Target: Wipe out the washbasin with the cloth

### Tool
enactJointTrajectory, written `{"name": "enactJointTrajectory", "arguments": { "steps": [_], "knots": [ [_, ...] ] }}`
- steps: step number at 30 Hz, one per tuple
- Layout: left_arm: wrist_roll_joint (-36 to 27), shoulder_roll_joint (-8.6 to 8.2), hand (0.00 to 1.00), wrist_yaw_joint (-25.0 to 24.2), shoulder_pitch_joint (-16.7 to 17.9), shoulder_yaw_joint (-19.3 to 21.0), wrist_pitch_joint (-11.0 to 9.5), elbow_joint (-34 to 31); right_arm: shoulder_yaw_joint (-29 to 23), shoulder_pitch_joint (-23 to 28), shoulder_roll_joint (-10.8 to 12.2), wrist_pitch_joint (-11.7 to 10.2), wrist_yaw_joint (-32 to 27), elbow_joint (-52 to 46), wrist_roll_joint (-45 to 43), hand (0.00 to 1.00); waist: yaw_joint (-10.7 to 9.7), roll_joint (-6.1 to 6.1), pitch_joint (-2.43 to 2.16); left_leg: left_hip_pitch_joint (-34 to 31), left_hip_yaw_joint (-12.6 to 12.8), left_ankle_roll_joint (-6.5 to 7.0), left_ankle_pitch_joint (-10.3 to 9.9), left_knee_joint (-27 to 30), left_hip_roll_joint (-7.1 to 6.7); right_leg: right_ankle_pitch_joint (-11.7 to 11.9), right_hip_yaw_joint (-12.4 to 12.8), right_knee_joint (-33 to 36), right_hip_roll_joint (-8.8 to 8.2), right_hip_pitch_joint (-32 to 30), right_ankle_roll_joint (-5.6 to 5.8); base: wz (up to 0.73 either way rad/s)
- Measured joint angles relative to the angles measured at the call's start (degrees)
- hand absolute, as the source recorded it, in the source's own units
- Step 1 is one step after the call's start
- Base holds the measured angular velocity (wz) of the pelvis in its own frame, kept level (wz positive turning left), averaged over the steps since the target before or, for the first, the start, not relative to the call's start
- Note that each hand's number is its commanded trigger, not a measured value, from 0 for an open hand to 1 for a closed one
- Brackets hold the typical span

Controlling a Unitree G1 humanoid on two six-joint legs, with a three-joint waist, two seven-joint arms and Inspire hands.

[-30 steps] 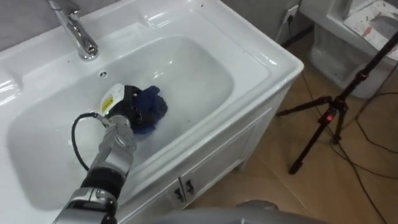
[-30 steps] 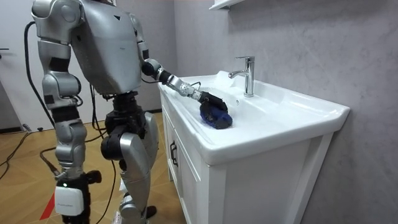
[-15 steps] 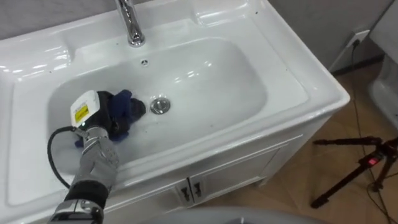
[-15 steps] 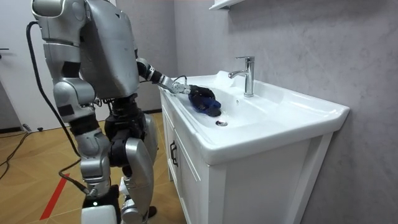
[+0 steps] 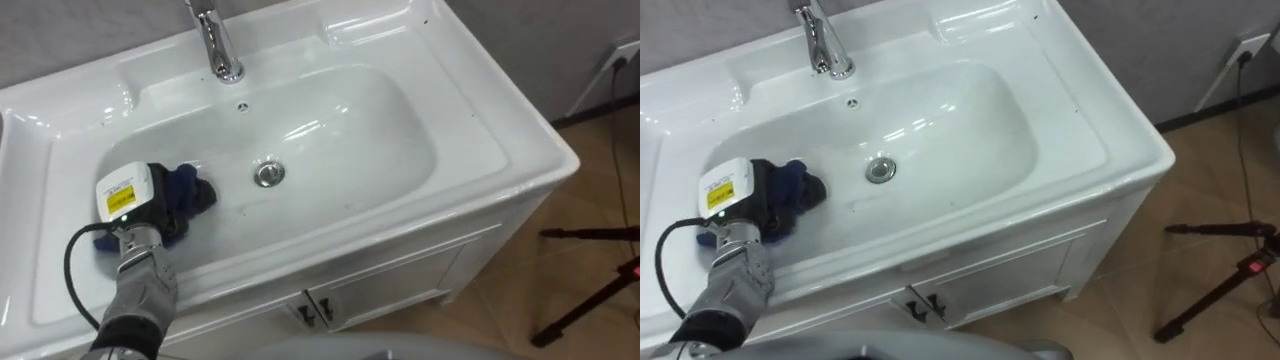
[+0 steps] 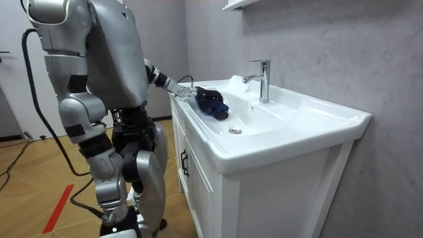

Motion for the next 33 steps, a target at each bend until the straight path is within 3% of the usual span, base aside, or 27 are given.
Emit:
{"name": "enactJointTrajectory", "arguments": {
  "steps": [4,11,15,21,26,31,33],
  "knots": [
    [1.5,0.64,1.0,0.2,0.9,0.0,0.0,-0.6,0.0,-0.1,-0.1,-1.7,-1.1,-0.8,0.0,0.0,0.0,-0.01,0.02,0.0,-0.4,0.02,0.5,0.0,0.04,-0.4,-0.7,-0.1,-0.09,0.2,-0.62,0.07],
    [1.5,0.9,1.0,0.4,1.8,-0.1,0.3,-1.1,0.6,0.1,-0.1,-1.7,-2.2,0.6,1.9,0.0,-0.3,0.07,0.08,0.0,-0.1,-0.07,0.8,0.0,0.39,-1.0,-1.2,-0.1,0.05,0.2,-1.3,0.04],
    [1.5,0.88,1.0,0.2,1.9,-0.6,2.1,-1.0,2.0,0.1,-0.1,-2.2,-2.3,2.0,3.0,0.0,-1.4,-0.13,0.22,0.4,0.1,-0.09,0.8,-0.1,0.72,-1.3,-1.2,0.1,0.26,0.8,-1.67,0.04],
    [1.5,0.91,1.0,-1.5,1.5,-2.6,4.2,-0.9,2.4,0.6,-0.1,-3.2,-2.4,2.2,5.4,0.0,-3.6,-0.95,0.86,0.9,2.2,-0.19,0.8,-0.2,0.71,-1.9,-0.4,1.0,0.26,0.1,-1.6,-0.04],
    [1.1,0.11,1.0,-1.5,0.3,-5.3,6.5,0.2,2.4,0.7,0.3,-2.8,-2.3,4.0,6.9,0.0,-5.2,-1.4,1.25,1.2,4.2,-0.19,0.8,-0.3,0.59,-2.1,1.2,1.9,0.31,-0.5,-1.31,-0.14],
    [-4.9,-1.44,1.0,-3.6,-2.3,-7.9,9.6,0.1,3.7,1.3,1.1,-1.5,-2.2,4.8,7.4,0.0,-7.6,-1.79,1.5,1.2,7.5,-0.19,0.8,-0.3,0.51,-2.1,2.7,2.9,0.31,-1.5,-1.18,-0.15],
    [-5.7,-1.62,1.0,-4.3,-3.0,-8.1,9.8,0.2,3.7,1.7,1.4,-1.5,-2.2,5.3,7.6,0.0,-8.5,-1.96,1.64,1.4,8.5,-0.19,0.8,-0.2,0.47,-2.2,4.0,3.1,0.56,-1.8,-1.01,-0.19]
  ]
}}
